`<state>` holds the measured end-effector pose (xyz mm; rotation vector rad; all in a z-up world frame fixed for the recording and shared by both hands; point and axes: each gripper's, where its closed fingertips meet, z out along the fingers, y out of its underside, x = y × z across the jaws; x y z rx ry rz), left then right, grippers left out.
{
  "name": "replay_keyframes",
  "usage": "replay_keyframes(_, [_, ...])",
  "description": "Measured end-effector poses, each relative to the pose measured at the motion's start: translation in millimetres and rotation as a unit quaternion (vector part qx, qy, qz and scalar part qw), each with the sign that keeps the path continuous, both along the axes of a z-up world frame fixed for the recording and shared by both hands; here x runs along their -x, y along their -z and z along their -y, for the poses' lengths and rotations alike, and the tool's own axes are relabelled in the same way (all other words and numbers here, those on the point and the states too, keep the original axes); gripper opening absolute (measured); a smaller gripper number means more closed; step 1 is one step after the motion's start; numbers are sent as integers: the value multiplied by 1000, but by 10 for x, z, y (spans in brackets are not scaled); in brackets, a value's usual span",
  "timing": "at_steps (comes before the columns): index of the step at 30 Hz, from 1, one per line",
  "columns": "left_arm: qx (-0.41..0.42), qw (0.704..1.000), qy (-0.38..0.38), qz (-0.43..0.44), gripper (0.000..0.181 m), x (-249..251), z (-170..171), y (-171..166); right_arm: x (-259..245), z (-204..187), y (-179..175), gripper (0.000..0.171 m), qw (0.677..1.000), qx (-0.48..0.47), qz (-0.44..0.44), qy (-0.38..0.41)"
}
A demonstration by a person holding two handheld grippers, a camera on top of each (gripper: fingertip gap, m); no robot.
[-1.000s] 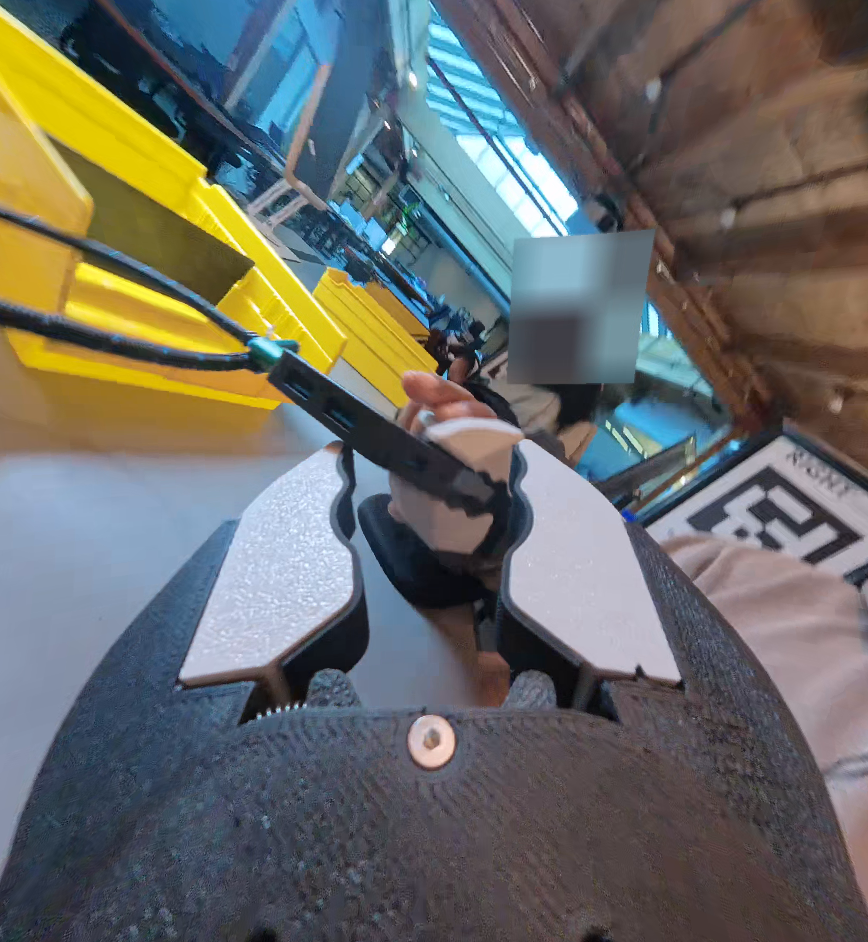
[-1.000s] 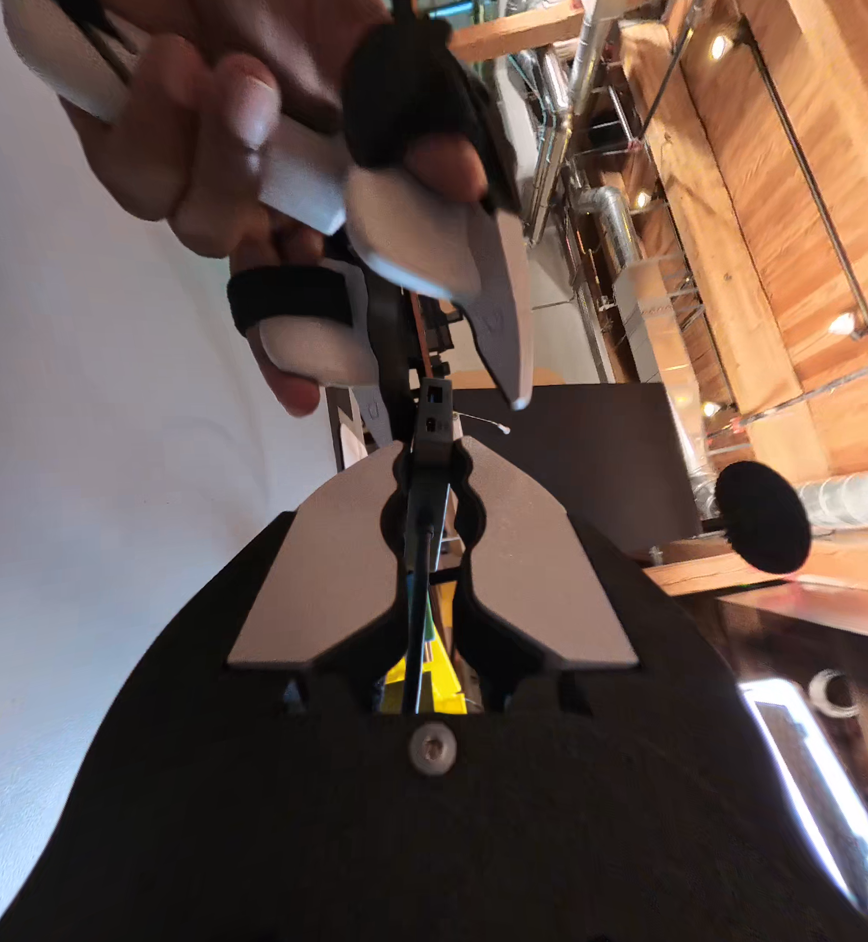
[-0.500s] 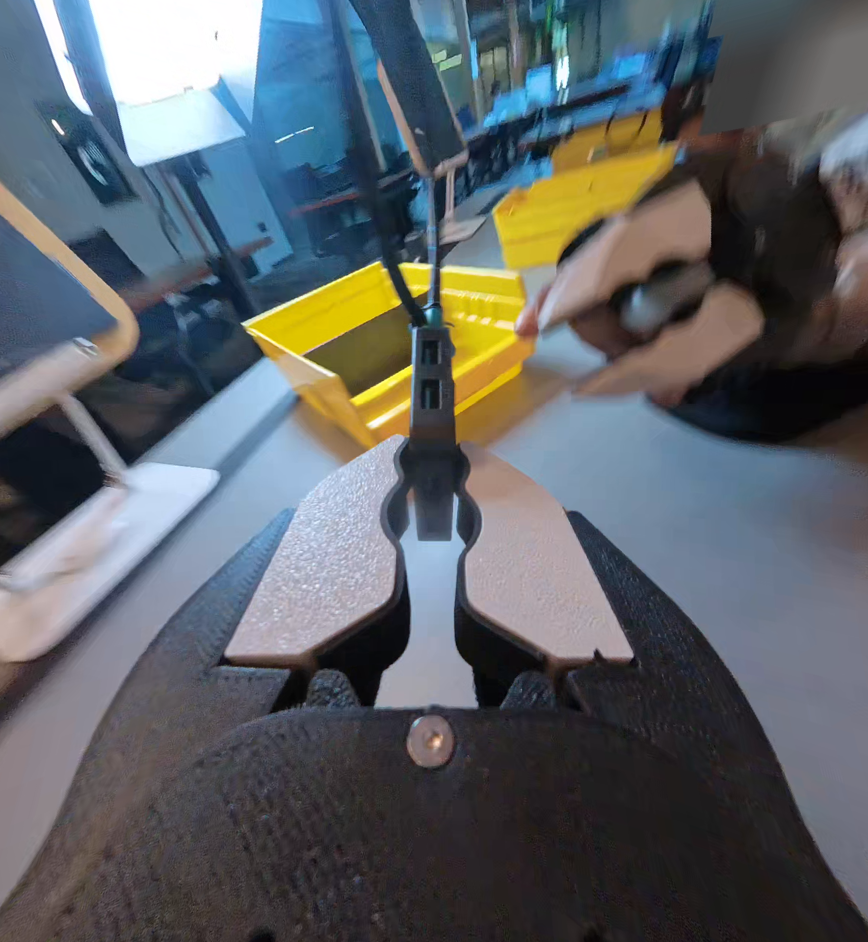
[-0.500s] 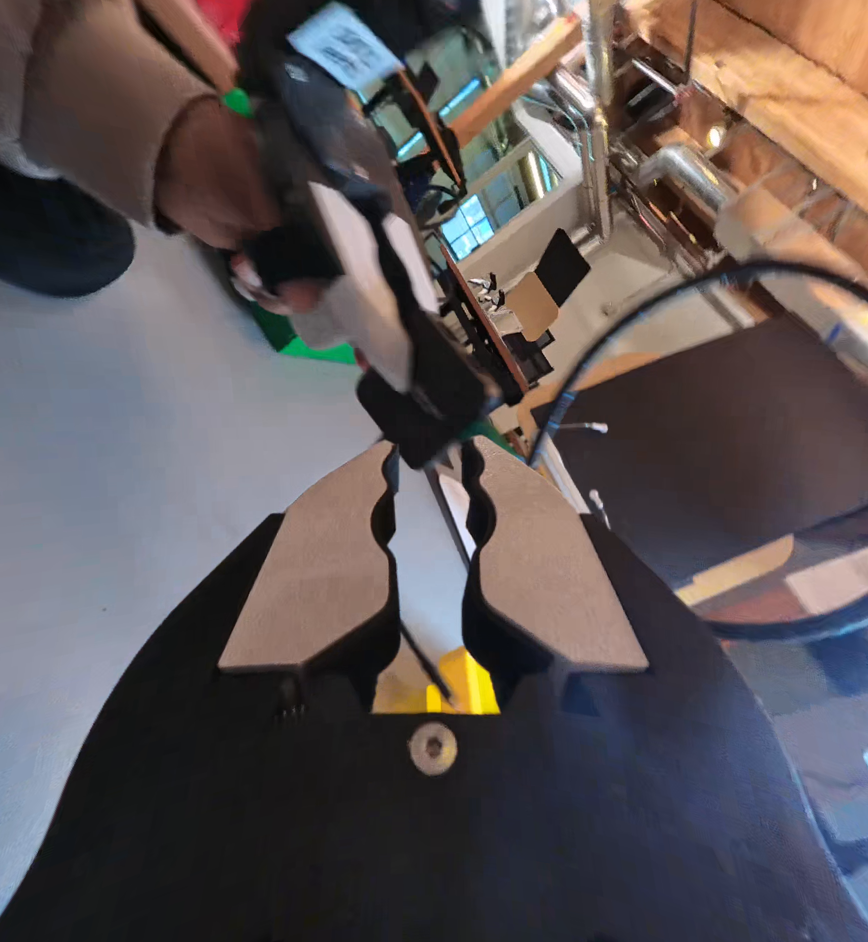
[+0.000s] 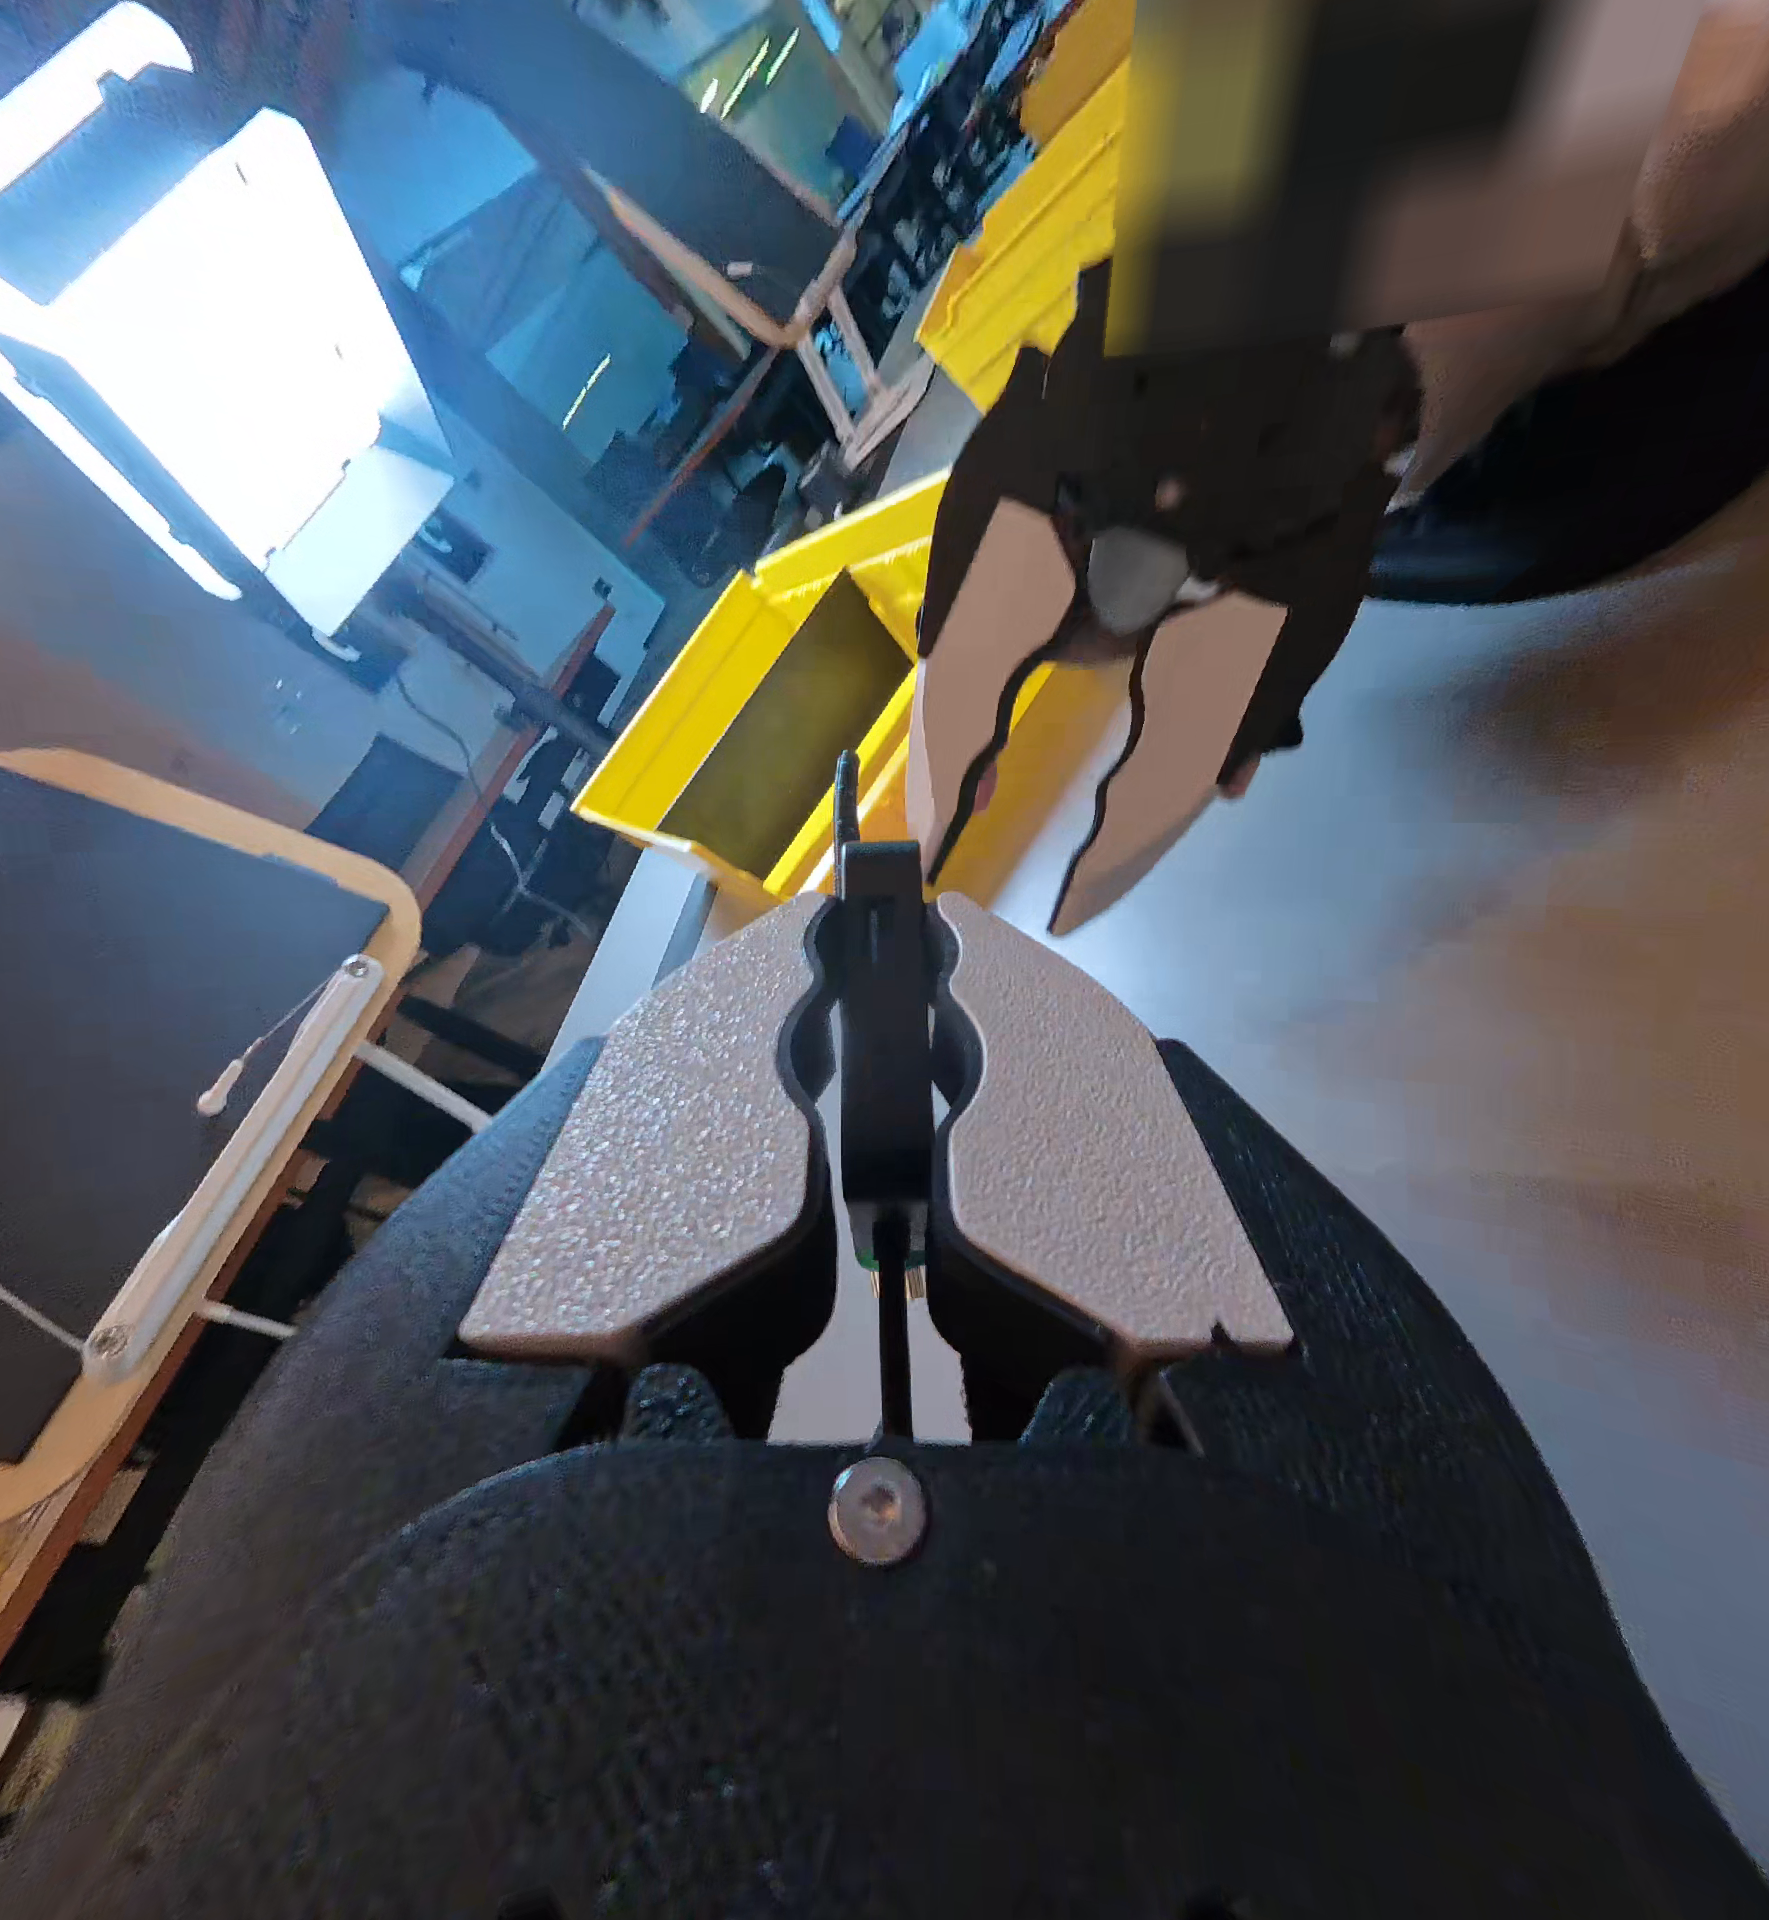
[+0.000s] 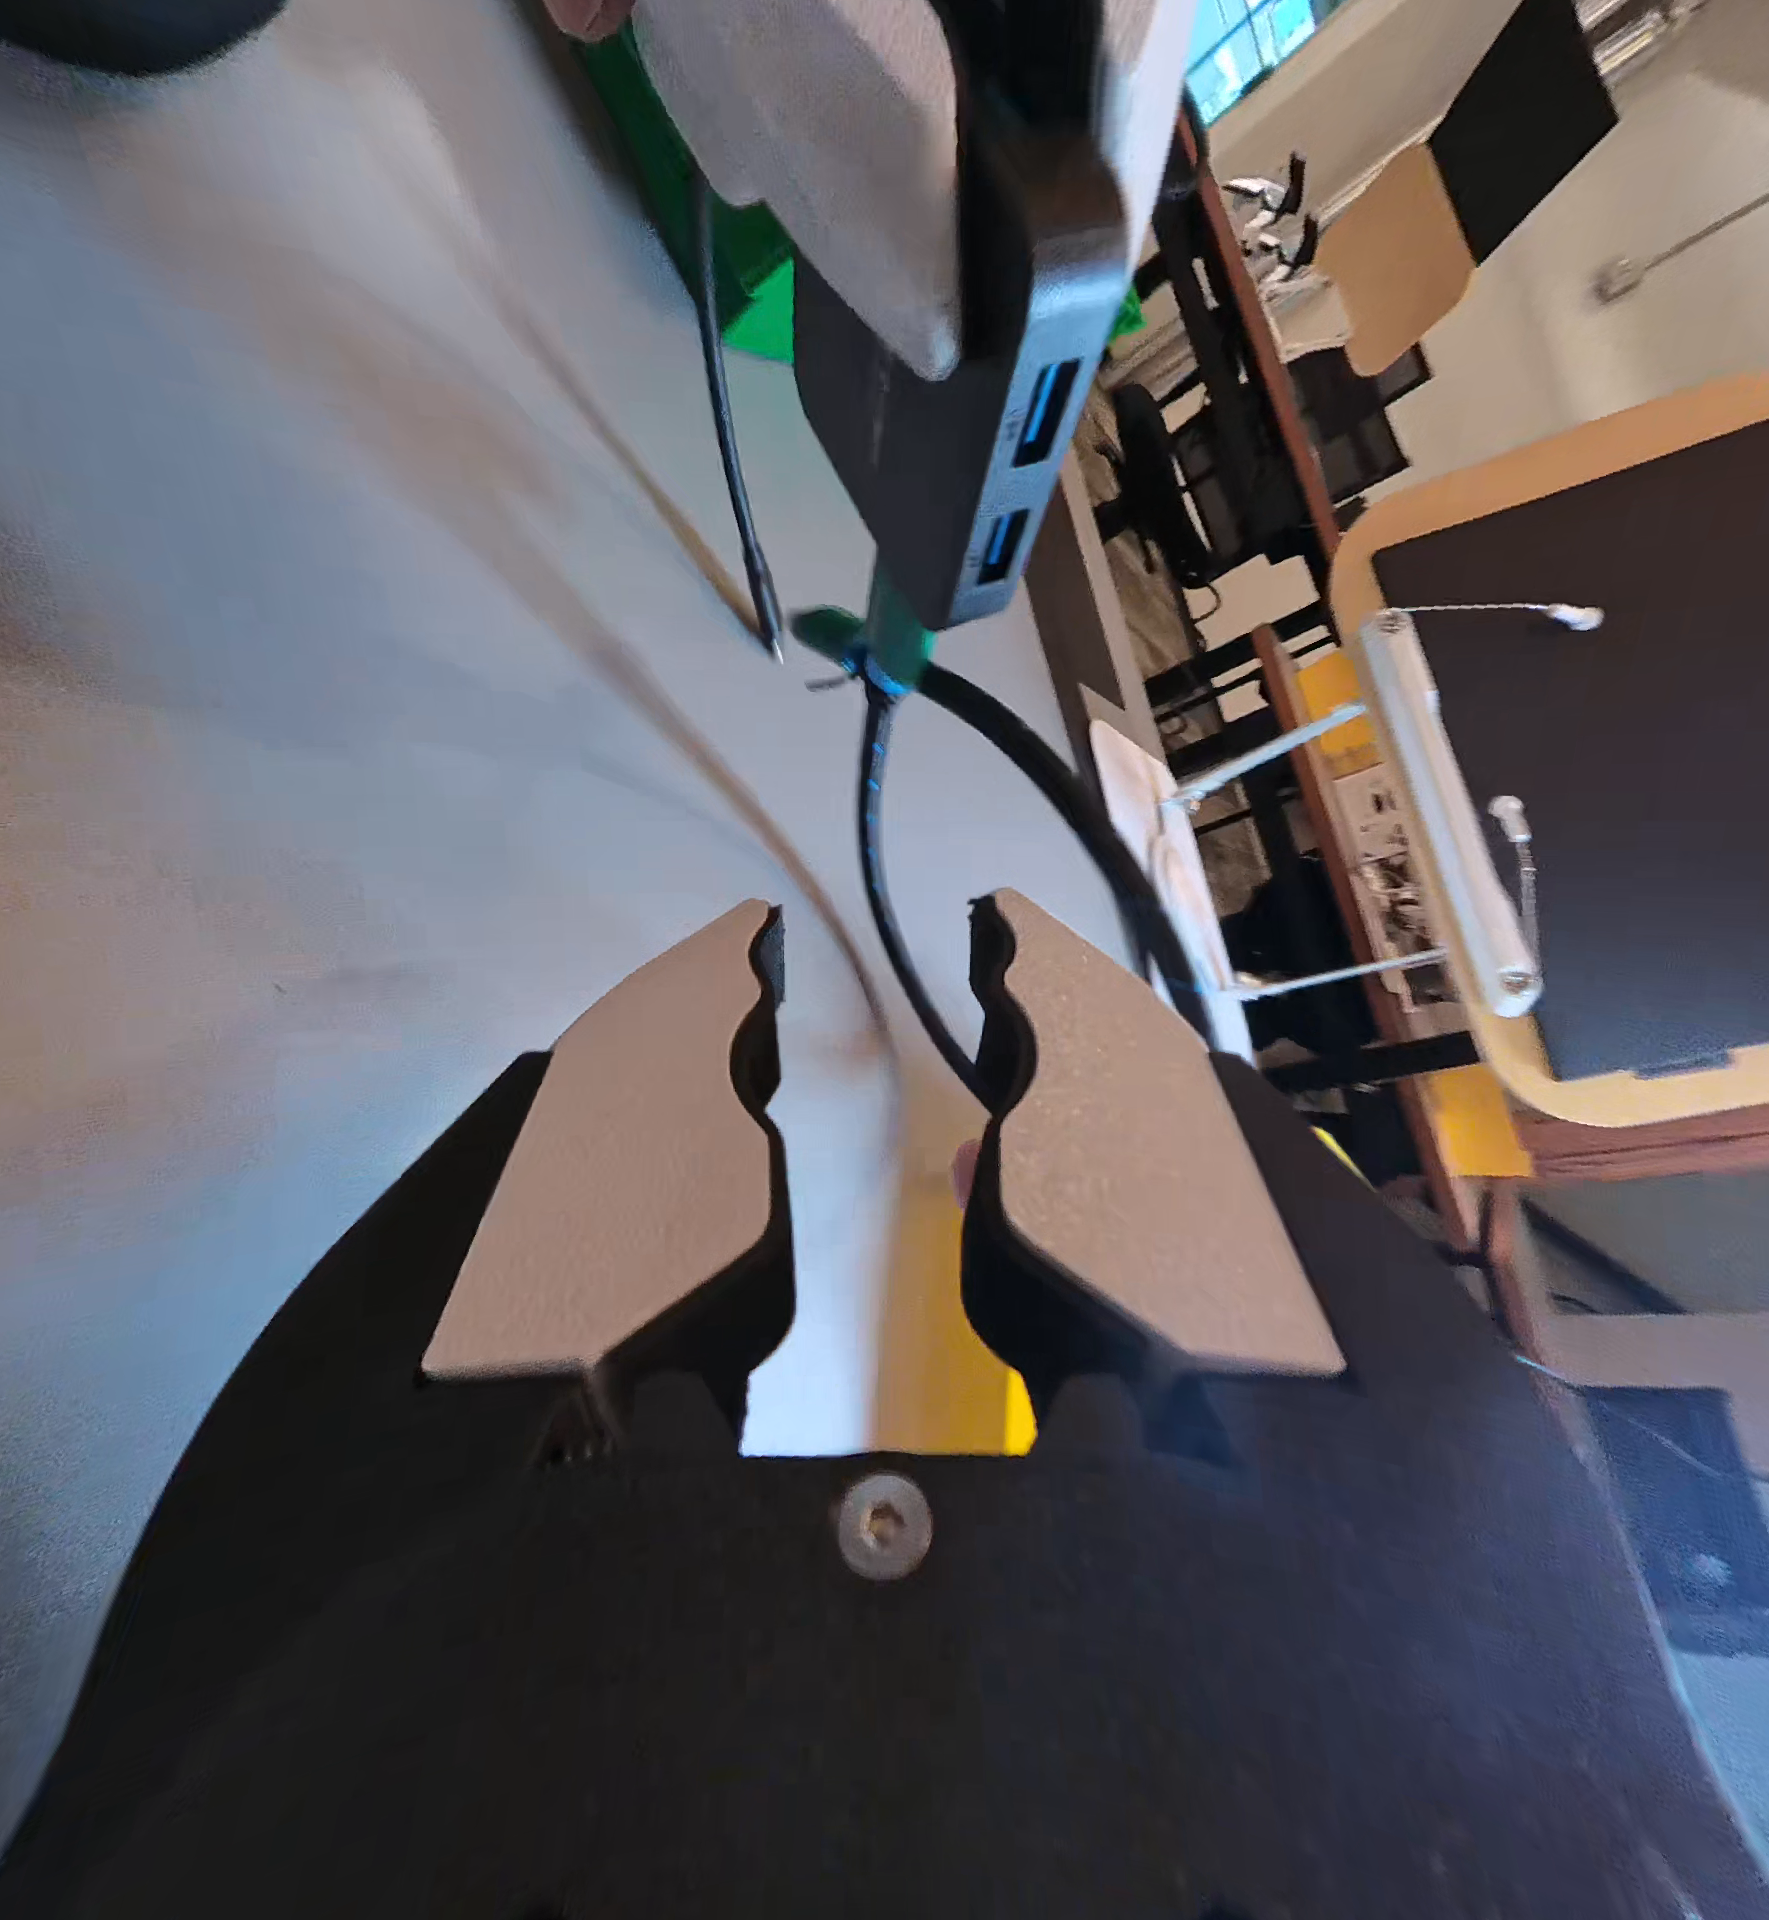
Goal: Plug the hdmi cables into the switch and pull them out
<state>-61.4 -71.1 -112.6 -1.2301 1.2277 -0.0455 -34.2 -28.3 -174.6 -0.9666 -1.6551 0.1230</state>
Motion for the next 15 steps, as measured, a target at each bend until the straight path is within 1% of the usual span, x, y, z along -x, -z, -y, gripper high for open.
replay_keyframes(1, [-3, 1000, 12, 5, 14, -38, 43, -28, 33, 31, 31, 37, 1000, 23, -6, -6])
replay_keyframes(3, [-5, 999, 45, 25, 15, -139, 157, -95, 92, 73, 38, 44, 997, 74, -30, -14])
replay_keyframes(5, [3, 995, 85, 50, 14, -251, 296, -165, 138, 121, -21, 45, 992, 108, -59, -32])
replay_keyframes(6, [6, 993, 103, 63, 14, -300, 362, -205, 155, 173, -67, 41, 990, 114, -71, -50])
replay_keyframes(7, [7, 991, 117, 70, 15, -335, 410, -231, 156, 236, -129, 28, 988, 106, -84, -70])
replay_keyframes(8, [2, 990, 123, 74, 15, -341, 431, -257, 141, 256, -177, 23, 989, 92, -89, -74])
replay_keyframes(11, [12, 991, 112, 77, 15, -230, 358, -232, 47, 138, -254, 18, 994, 66, -81, -40])
replay_keyframes(15, [51, 998, 28, 6, 20, 43, 17, 182, -76, -77, -227, 15, 999, 6, -41, 25])
